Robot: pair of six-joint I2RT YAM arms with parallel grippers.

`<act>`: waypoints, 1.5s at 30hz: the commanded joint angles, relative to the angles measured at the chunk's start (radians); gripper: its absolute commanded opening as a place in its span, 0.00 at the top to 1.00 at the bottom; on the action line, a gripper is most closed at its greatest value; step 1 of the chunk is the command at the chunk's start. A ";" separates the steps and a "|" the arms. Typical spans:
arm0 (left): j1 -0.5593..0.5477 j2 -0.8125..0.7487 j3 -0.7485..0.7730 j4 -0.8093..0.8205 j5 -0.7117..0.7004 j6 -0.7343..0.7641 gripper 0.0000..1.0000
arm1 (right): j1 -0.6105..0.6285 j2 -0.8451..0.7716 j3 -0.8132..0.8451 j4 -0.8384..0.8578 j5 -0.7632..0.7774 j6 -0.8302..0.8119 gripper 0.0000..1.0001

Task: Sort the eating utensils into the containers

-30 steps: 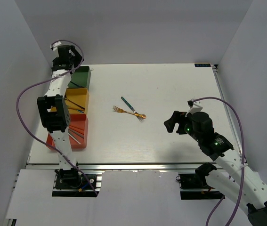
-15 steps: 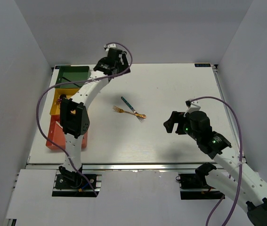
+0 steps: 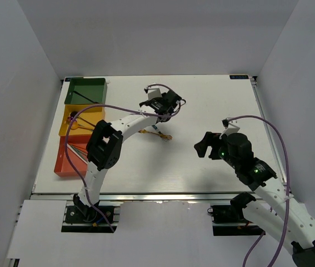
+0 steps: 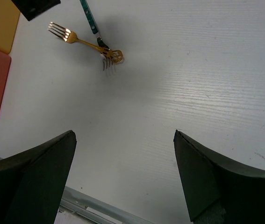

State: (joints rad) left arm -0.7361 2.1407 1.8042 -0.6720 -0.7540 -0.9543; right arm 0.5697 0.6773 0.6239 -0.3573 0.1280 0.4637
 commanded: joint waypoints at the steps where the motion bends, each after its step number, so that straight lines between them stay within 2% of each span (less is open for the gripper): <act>1: -0.005 0.033 -0.003 0.003 -0.093 -0.106 0.10 | -0.004 -0.016 0.003 -0.009 0.007 -0.002 0.11; 8: -0.005 0.119 0.010 0.066 -0.036 -0.060 0.23 | -0.002 -0.038 -0.007 -0.006 -0.033 -0.003 0.11; 9: -0.005 0.134 0.018 0.058 -0.041 -0.072 0.36 | -0.002 -0.041 -0.010 -0.005 -0.034 -0.003 0.11; 18: -0.005 0.142 -0.057 0.077 -0.010 -0.112 0.49 | -0.002 -0.030 -0.021 0.014 -0.036 -0.008 0.11; 25: -0.011 0.134 -0.080 0.051 -0.016 -0.130 0.48 | -0.002 -0.022 -0.026 0.020 -0.036 -0.008 0.11; 30: -0.036 0.102 -0.069 0.023 -0.074 -0.121 0.33 | -0.002 -0.019 -0.032 0.027 -0.045 -0.005 0.11; 33: -0.045 0.072 -0.077 0.022 -0.100 -0.118 0.28 | -0.002 -0.021 -0.033 0.027 -0.047 -0.003 0.11; 41: -0.051 0.068 -0.097 0.040 -0.111 -0.104 0.29 | -0.002 -0.019 -0.032 0.029 -0.050 -0.003 0.11; 45: -0.051 0.117 -0.082 0.032 -0.084 -0.109 0.34 | -0.002 -0.022 -0.029 0.024 -0.047 -0.005 0.11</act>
State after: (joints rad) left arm -0.7849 2.2761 1.7096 -0.6285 -0.8299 -1.0554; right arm 0.5697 0.6609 0.5907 -0.3634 0.0902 0.4633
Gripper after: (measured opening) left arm 0.666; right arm 0.895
